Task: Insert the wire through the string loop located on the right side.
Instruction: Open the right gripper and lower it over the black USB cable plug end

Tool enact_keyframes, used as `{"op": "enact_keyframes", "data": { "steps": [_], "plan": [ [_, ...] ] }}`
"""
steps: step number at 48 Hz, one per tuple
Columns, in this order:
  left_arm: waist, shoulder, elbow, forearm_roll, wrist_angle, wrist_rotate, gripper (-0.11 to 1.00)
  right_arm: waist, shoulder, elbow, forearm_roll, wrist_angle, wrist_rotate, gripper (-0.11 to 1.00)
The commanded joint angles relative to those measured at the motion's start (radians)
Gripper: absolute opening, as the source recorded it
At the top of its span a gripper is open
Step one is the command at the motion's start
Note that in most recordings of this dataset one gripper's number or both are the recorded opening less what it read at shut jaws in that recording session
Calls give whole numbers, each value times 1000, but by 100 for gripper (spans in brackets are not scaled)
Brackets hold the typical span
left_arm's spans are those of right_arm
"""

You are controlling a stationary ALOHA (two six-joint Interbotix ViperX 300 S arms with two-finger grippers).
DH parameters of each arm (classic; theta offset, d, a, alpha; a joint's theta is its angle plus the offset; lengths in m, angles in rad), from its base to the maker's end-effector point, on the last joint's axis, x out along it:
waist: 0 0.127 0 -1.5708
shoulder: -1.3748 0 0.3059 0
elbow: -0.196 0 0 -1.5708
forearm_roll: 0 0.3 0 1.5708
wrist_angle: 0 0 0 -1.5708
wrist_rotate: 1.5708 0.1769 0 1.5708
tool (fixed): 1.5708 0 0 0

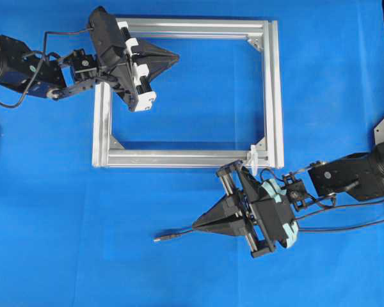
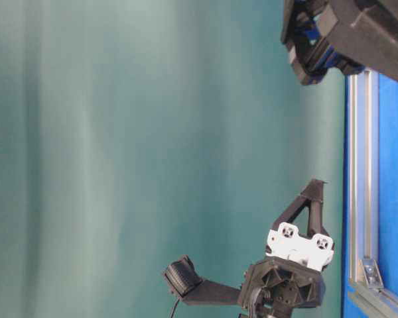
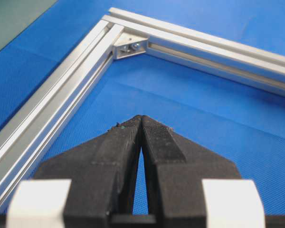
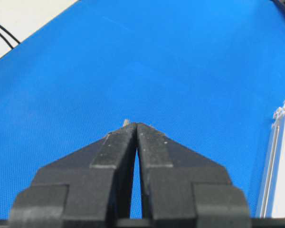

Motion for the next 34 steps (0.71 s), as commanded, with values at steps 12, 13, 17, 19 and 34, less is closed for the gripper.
{"op": "enact_keyframes", "data": {
  "steps": [12,13,17,19,34],
  "plan": [
    [-6,-58,9,23,32,5,0,11,-60,-14,0,71,5,-6],
    [-5,-60,9,23,31,5,0,12,-58,-14,2,75,5,-6],
    [-3,-60,9,23,31,5,0,11,-60,-12,0,80,6,-6],
    [-3,-60,9,23,31,5,0,11,-58,-14,0,77,9,-6],
    [-3,-60,9,25,29,5,0,12,-58,-17,9,75,52,23]
  ]
}}
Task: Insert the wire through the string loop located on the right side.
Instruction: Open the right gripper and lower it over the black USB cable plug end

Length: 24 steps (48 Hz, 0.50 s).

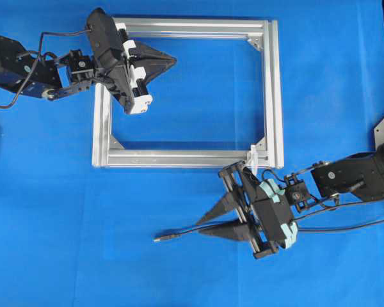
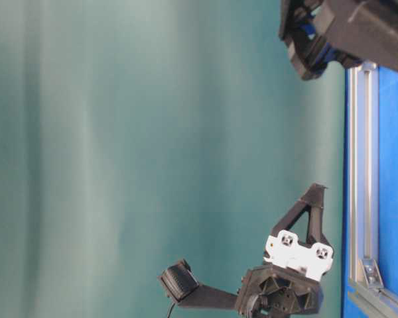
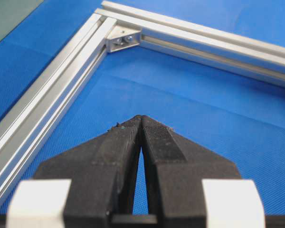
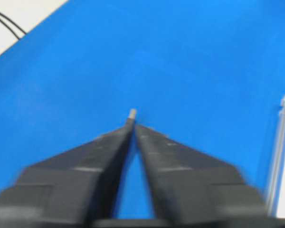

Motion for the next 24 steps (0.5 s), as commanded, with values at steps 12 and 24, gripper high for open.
{"op": "enact_keyframes", "data": {
  "steps": [12,24],
  "plan": [
    [2,-29,-9,5,-8,2,0,5,-26,-15,34,-2,32,92],
    [2,-29,-8,5,-8,2,0,5,20,-29,64,0,34,91]
  ]
}}
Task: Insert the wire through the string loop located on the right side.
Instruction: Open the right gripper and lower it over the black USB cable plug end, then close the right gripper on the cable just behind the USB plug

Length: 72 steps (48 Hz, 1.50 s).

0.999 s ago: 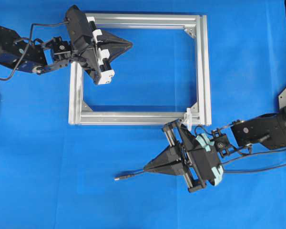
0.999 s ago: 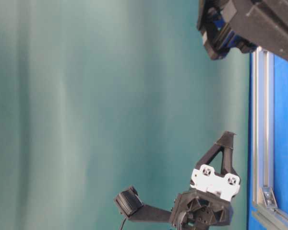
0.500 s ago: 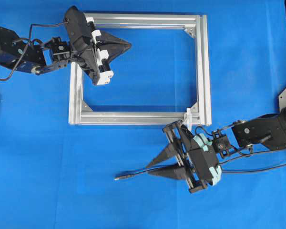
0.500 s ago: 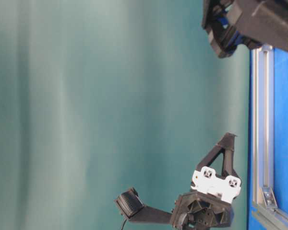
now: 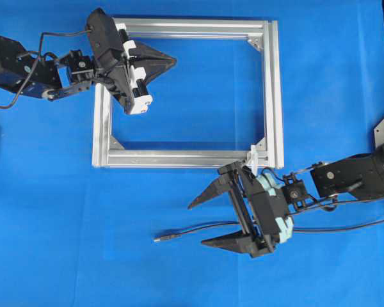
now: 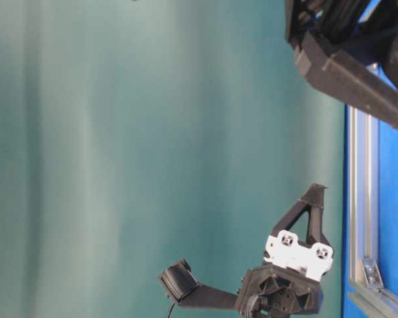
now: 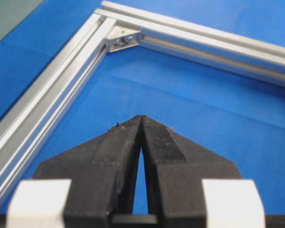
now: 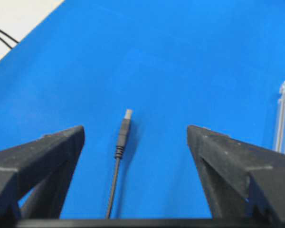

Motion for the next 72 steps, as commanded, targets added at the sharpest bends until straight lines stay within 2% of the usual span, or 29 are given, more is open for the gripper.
{"op": "enact_keyframes", "data": {
  "steps": [1,26,37,45,48,59,61,65,72],
  "plan": [
    [2,-29,-8,3,-6,2,0,5,11,-21,18,-3,2,91],
    [2,-29,-6,3,-6,2,0,21,206,-106,91,-17,5,91],
    [2,-29,-3,3,-6,2,0,23,230,-117,97,-21,11,90],
    [2,-31,0,3,-6,0,0,23,229,-117,97,-18,11,85],
    [2,-31,0,3,-6,0,0,23,232,-121,97,-17,9,78],
    [0,-31,0,3,-6,0,0,23,236,-118,95,-21,6,14],
    [2,-31,0,3,-6,0,0,23,236,-118,95,-20,6,6],
    [2,-31,0,3,-6,0,0,23,236,-118,94,-17,6,-3],
    [2,-31,2,3,-6,0,0,23,236,-118,92,-15,6,-4]
  ]
}}
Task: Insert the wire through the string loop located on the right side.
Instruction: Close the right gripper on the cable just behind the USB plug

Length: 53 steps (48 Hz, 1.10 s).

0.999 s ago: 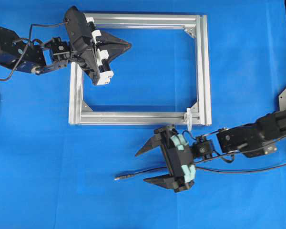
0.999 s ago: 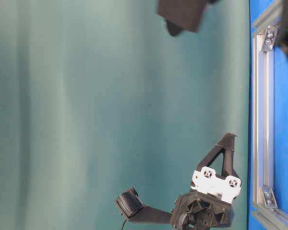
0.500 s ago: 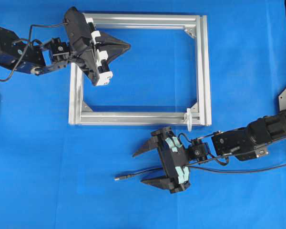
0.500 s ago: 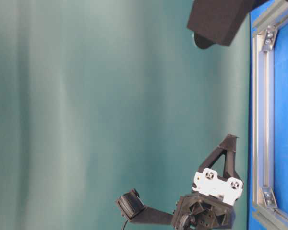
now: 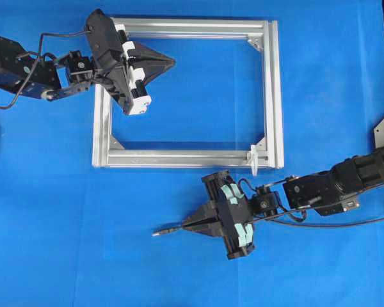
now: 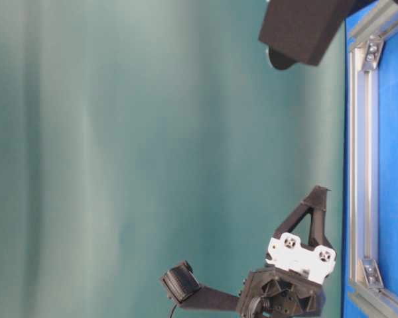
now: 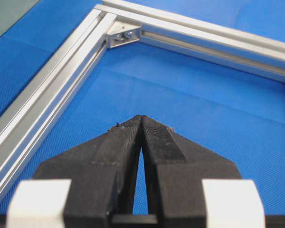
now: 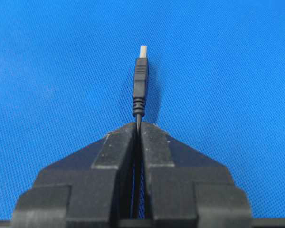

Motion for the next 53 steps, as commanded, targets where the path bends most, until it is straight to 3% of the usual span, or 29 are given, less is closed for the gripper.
{"op": "enact_keyframes", "data": {
  "steps": [1,14,34,53],
  "plan": [
    [2,-31,-6,3,-8,0,0,3,-14,-11,-3,-5,0,-4],
    [0,-34,-2,3,-8,0,0,3,-63,-11,-3,28,2,-4],
    [-3,-34,-2,3,-8,-2,0,3,-299,-44,-5,299,-12,-4],
    [-6,-34,0,3,-8,-2,0,3,-308,-49,-6,325,-12,-4]
  ]
}}
